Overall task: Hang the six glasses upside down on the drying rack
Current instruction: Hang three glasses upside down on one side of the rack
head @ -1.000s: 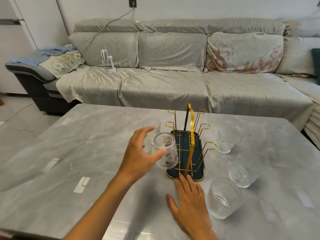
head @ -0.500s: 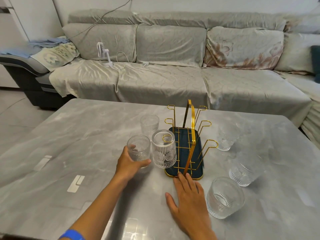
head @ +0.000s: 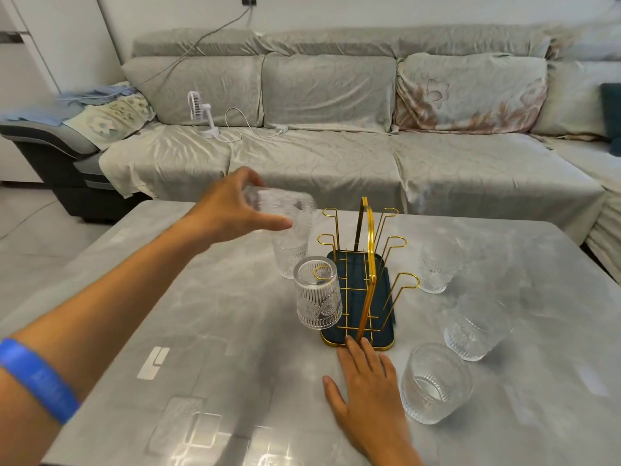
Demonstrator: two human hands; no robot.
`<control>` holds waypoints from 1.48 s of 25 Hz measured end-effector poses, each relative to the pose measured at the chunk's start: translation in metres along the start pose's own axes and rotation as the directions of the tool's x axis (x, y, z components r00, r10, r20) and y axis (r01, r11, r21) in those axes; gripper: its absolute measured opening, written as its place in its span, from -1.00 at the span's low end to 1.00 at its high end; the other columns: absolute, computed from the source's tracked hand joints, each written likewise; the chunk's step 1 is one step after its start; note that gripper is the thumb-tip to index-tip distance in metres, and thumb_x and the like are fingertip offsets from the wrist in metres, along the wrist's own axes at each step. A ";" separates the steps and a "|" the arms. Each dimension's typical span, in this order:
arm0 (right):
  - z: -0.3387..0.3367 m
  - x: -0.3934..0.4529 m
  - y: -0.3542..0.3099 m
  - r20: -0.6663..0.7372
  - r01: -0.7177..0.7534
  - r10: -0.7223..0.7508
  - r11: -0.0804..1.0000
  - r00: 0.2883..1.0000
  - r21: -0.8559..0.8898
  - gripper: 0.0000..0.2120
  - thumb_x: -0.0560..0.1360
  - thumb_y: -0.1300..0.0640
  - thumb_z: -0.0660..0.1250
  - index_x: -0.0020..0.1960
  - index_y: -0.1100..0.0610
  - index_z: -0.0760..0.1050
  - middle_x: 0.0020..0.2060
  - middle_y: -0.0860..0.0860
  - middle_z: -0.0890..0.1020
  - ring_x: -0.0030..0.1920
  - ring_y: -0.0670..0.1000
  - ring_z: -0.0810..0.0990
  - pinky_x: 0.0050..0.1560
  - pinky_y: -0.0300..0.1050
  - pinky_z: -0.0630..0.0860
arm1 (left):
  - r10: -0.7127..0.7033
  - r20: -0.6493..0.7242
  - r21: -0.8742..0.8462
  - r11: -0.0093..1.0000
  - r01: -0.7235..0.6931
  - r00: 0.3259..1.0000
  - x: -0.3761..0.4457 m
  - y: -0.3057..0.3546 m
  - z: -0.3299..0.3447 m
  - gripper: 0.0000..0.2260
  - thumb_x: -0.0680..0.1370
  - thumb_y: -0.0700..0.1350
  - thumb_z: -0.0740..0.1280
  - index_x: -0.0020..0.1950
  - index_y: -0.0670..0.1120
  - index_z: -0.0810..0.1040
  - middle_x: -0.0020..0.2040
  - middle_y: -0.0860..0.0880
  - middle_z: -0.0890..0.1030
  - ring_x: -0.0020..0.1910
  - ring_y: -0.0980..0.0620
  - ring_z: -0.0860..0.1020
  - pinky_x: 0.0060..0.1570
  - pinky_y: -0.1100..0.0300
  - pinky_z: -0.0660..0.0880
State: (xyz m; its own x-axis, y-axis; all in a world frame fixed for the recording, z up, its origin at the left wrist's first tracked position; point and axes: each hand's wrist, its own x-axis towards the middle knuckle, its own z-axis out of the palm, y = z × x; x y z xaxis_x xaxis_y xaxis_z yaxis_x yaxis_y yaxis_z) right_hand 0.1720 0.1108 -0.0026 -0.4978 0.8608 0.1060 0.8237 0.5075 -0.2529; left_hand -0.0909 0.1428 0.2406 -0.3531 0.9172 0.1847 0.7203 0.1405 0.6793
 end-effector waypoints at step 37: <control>-0.009 0.002 -0.005 -0.048 0.002 -0.005 0.997 0.999 -0.073 -0.51 0.39 -0.21 0.19 0.12 0.08 0.62 0.19 0.04 0.62 0.22 0.14 0.55 0.25 0.15 0.33 | -0.429 -0.171 -0.231 0.893 0.387 0.887 0.031 -0.099 0.123 -0.61 0.47 -0.18 0.41 0.28 -0.06 0.46 0.19 -0.12 0.56 0.03 -0.08 0.53 -0.02 0.06 0.48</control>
State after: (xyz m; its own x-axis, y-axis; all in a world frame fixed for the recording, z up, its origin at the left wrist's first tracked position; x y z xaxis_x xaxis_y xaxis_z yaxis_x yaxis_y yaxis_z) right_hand 0.1692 0.1103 0.0077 -0.4886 0.8589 0.1538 0.8404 0.5106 -0.1816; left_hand -0.1003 0.2032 0.0916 -0.7243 0.6895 -0.0056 0.3685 0.3939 0.8421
